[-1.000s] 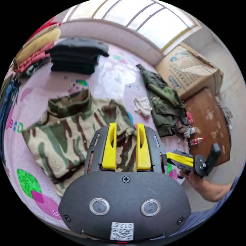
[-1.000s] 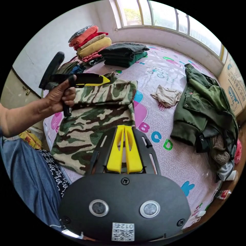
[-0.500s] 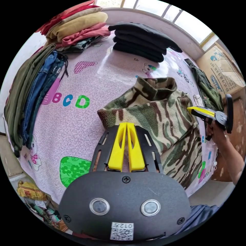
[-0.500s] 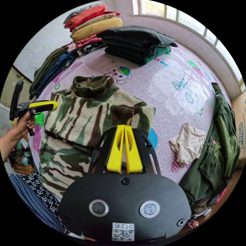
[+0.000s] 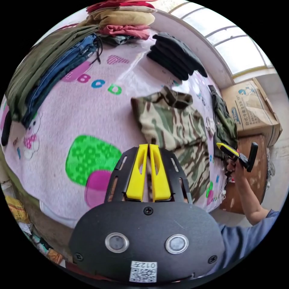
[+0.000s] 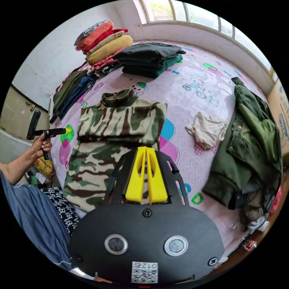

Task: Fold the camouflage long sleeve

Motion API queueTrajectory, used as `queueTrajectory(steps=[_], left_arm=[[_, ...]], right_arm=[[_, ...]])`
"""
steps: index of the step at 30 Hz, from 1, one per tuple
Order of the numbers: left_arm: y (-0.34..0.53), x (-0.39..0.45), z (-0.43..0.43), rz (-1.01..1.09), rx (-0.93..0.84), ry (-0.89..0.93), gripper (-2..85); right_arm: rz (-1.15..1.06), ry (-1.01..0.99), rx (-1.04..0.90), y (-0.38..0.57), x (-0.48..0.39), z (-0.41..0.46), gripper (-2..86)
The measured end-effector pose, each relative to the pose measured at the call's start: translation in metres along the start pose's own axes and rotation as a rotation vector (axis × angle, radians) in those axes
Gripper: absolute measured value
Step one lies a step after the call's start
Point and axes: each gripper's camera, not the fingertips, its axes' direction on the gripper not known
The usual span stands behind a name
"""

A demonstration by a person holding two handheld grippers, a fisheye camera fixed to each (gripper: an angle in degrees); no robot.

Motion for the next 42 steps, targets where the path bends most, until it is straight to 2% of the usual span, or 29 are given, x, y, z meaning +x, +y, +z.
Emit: queueTrajectory(steps=[7,13,23,27,36,42], left_arm=[[0.123,0.01,0.004,-0.076,-0.138,0.032,4.1],[0.175,0.024,0.012,-0.146,-0.124,0.048,5.8],[0.209,0.054,0.028,-0.184,-0.079,0.005,6.9],[0.216,0.078,0.028,-0.124,-0.117,-0.119,5.6],[0.219,0.11,0.039,-0.092,-0.192,-0.228,5.4],[0.221,0.121,0.042,-0.004,-0.245,-0.231,5.4]], right_arm=[[0.06,-0.007,-0.072,0.119,0.015,-0.002,0.1],[0.035,-0.04,-0.095,0.144,0.015,0.018,2.1],[0.031,-0.096,-0.184,0.142,0.014,0.055,6.3],[-0.01,-0.061,-0.198,0.139,0.0,0.062,5.6],[-0.253,0.127,-0.312,0.112,-0.071,0.08,4.2],[-0.204,0.058,-0.347,0.097,-0.073,0.085,5.1]])
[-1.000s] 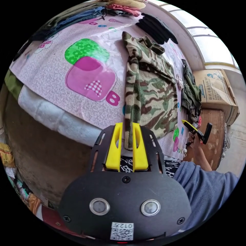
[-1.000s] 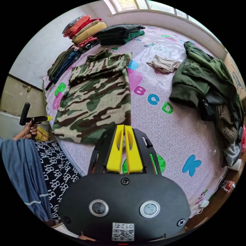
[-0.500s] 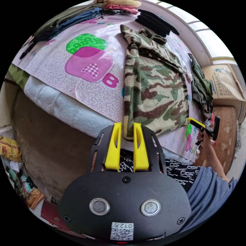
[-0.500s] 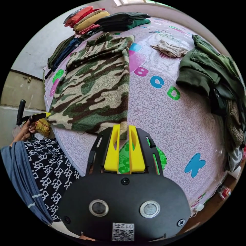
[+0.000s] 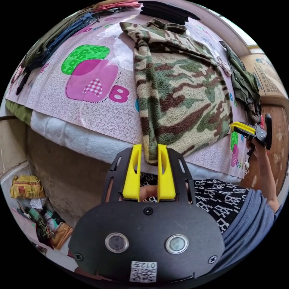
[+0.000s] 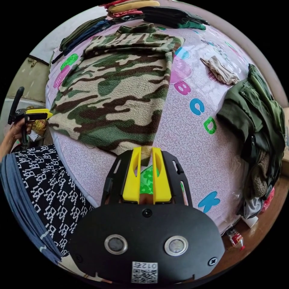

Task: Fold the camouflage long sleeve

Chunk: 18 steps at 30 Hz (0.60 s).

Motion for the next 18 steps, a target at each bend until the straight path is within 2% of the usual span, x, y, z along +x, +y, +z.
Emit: queueTrajectory(steps=[7,12,18], left_arm=[[0.006,0.012,0.002,0.089,-0.032,-0.036,4.5],[0.018,0.014,0.004,0.075,-0.013,-0.03,4.3],[0.034,0.016,0.007,0.036,0.018,-0.043,4.1]], right_arm=[[-0.016,0.036,0.018,-0.004,-0.022,0.002,6.5],[0.119,-0.148,0.1,0.005,-0.013,0.002,10.6],[0.075,0.058,0.078,-0.004,-0.052,0.009,7.8]])
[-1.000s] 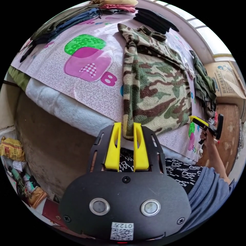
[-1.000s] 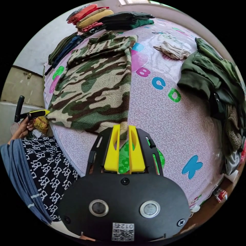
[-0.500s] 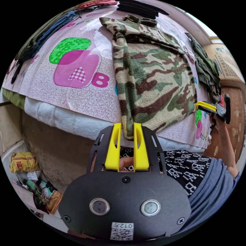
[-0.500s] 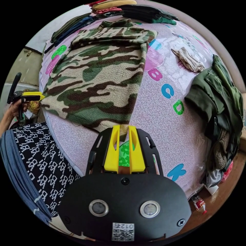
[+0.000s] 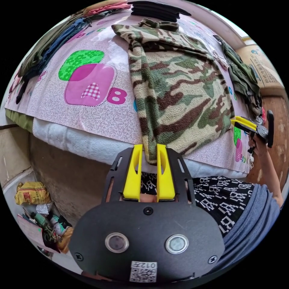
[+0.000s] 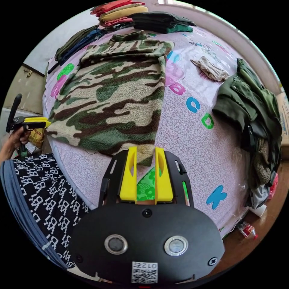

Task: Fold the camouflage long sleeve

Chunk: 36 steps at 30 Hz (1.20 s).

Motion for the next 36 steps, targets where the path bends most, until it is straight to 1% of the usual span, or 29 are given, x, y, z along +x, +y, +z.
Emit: queueTrajectory(steps=[6,9,13,18,20,21,22,24,26,31,35,36], left_arm=[[0.019,-0.002,0.003,-0.045,0.054,-0.004,4.2],[0.027,0.001,0.005,-0.024,0.08,-0.049,4.3],[0.038,0.004,0.009,0.047,0.131,-0.111,4.2],[0.045,-0.019,0.014,0.021,0.158,-0.041,3.6],[0.044,-0.027,0.014,0.037,0.14,-0.02,3.4],[0.042,-0.035,0.013,0.049,0.108,0.038,3.2],[0.041,-0.046,0.01,0.002,0.091,0.098,3.0],[0.044,-0.06,0.004,-0.03,0.112,0.148,2.9],[0.043,-0.066,0.004,-0.024,0.098,0.146,3.0],[0.026,-0.084,0.028,-0.051,-0.003,0.093,3.3],[0.017,-0.102,0.033,-0.038,-0.024,0.086,2.9],[0.016,-0.112,0.035,-0.01,-0.028,0.108,2.6]], right_arm=[[-0.022,0.003,-0.011,-0.005,-0.021,0.005,3.4],[-0.047,-0.016,-0.017,-0.003,-0.023,0.006,2.6],[0.018,-0.094,-0.015,-0.003,-0.005,0.007,2.3],[0.099,-0.185,-0.056,-0.007,0.014,0.024,2.2],[0.094,-0.188,-0.072,-0.009,0.015,0.028,2.1],[0.083,-0.18,-0.083,-0.011,0.015,0.03,2.0],[0.07,-0.166,-0.095,-0.013,0.013,0.033,1.9],[0.048,-0.135,-0.113,-0.015,0.009,0.037,1.7],[0.024,-0.094,-0.128,-0.017,0.004,0.041,1.6],[-0.052,-0.007,-0.159,-0.018,-0.006,0.055,1.2],[-0.036,-0.029,-0.141,-0.009,0.009,0.064,1.3],[-0.019,-0.044,-0.129,-0.005,0.017,0.067,1.4]])
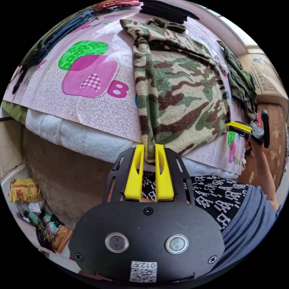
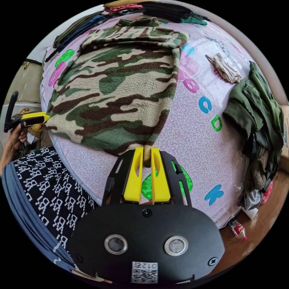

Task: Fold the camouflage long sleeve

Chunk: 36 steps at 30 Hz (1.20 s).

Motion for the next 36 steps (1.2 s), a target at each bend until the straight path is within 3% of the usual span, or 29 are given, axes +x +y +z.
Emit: queueTrajectory(steps=[4,17,20,22,28,36], left_arm=[[-0.003,-0.053,-0.001,-0.054,-0.01,0.221,1.4],[0.001,-0.159,-0.034,-0.032,0.01,0.505,0.5],[0.004,-0.191,-0.051,-0.054,0.048,0.643,0.5],[0.001,-0.219,-0.059,-0.083,0.097,0.832,0.6],[-0.049,-0.262,-0.073,-0.154,0.234,1.077,0.8],[-0.15,-0.285,-0.086,-0.253,0.3,1.168,1.1]], right_arm=[[0.053,-0.097,0.051,0.019,0.033,0.011,1.7],[0.129,-0.579,0.161,0.117,0.133,0.004,1.6],[0.184,-0.698,0.201,0.148,0.159,-0.002,1.5],[0.228,-0.795,0.243,0.163,0.18,-0.005,1.5],[0.289,-0.896,0.411,0.14,0.23,-0.022,1.4],[0.42,-0.925,0.495,0.06,0.296,-0.022,1.5]])
